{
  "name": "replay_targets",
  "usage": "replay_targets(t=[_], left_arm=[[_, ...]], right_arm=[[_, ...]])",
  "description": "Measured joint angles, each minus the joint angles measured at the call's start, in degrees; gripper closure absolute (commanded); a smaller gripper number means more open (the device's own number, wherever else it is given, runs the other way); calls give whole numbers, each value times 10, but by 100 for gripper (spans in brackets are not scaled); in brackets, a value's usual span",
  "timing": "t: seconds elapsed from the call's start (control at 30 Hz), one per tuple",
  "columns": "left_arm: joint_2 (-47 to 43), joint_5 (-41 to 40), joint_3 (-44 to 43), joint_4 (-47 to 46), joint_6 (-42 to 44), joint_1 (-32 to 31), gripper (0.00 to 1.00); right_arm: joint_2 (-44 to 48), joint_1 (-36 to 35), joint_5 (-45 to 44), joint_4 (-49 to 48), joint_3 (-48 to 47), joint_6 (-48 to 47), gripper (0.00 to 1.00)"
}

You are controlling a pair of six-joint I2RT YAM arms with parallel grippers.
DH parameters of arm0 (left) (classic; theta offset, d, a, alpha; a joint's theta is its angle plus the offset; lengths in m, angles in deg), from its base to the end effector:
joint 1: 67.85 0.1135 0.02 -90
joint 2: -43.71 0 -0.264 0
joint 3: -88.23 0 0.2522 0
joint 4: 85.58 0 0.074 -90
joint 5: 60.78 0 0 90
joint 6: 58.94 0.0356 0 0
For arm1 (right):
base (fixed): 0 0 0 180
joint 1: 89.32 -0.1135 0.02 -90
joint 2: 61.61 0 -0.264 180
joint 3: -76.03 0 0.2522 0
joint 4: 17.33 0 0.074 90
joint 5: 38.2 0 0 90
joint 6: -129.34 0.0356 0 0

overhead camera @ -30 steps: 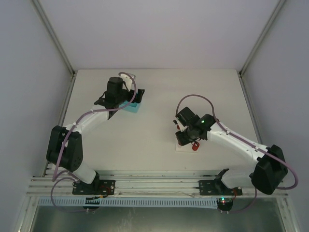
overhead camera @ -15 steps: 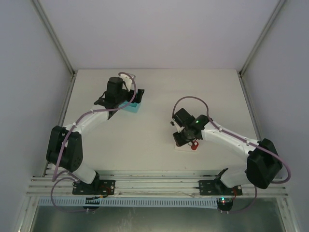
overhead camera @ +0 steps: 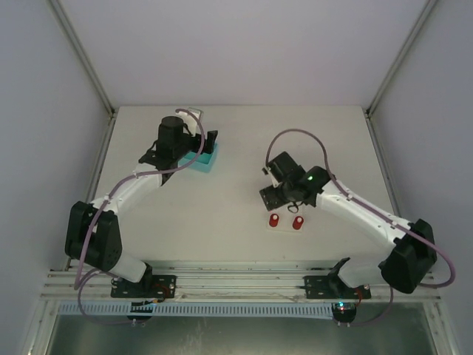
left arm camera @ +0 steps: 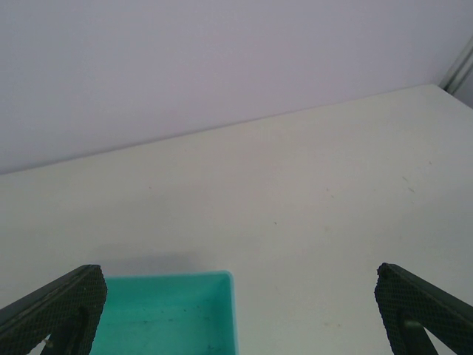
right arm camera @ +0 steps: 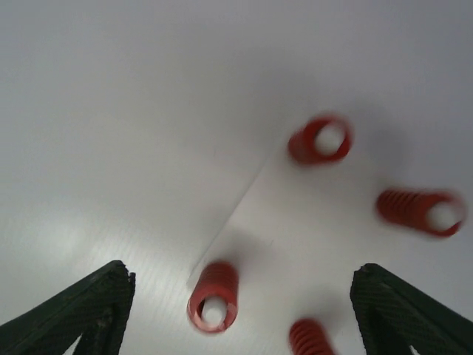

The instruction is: Install the large spring

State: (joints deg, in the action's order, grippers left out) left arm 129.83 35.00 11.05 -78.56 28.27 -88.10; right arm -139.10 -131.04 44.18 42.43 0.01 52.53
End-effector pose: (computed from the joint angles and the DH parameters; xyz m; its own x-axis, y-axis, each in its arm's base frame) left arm 0.3332 -0.1267 0.3076 -0.2788 0.0513 -0.9590 0.4221 0.9035 -0.0745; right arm 0.2028 0.1745 0.2690 -0.7766 -0.3894 -0.4951 -0.4465 0.8948 -0.0033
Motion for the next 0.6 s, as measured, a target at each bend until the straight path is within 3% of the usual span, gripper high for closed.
replay_targets(t=[0.1, 0.37, 0.6], left_arm=[[-2, -20, 0, -13, 4, 2, 1], [-2, -63, 28, -86, 21, 56, 1], [-5, -99, 111, -159, 32, 124, 1]], right_arm=[[7, 14, -42, -15, -56, -6, 1], [0, 144, -146, -143, -97, -28, 1], [-82, 266, -185, -257, -87, -42, 1]])
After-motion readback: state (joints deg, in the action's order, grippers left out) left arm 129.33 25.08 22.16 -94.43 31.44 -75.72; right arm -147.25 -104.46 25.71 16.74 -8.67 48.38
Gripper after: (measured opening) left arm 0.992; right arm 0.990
